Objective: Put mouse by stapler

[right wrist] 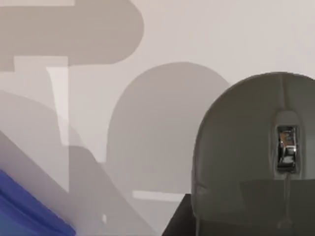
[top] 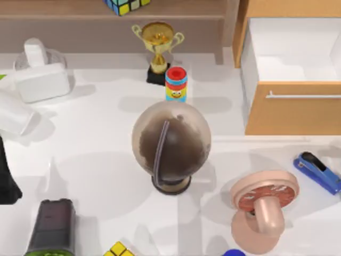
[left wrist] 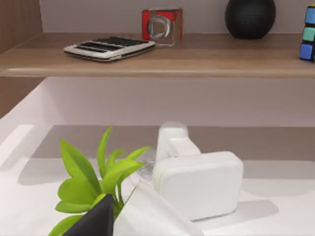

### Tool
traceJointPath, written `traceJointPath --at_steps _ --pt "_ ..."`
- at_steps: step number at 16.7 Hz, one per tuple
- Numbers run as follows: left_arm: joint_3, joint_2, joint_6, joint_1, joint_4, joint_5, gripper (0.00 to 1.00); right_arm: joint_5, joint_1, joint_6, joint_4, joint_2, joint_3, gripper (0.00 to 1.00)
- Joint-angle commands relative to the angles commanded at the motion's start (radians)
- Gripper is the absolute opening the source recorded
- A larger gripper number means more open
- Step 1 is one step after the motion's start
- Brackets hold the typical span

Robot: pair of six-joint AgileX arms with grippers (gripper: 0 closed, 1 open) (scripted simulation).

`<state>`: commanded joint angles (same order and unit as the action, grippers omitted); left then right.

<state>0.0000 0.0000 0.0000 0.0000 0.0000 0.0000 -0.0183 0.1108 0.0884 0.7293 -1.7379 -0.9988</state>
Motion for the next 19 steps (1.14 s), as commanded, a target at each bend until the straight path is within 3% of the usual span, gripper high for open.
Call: traceJointPath --at_steps 13,19 --pt "0.000 0.000 0.000 0.000 0.000 0.000 1.00 0.000 0.000 0.000 0.000 0.000 0.000 0.98" --pt "0.000 0.000 0.000 0.000 0.000 0.000 1.00 0.000 0.000 0.000 0.000 0.000 0.000 1.00"
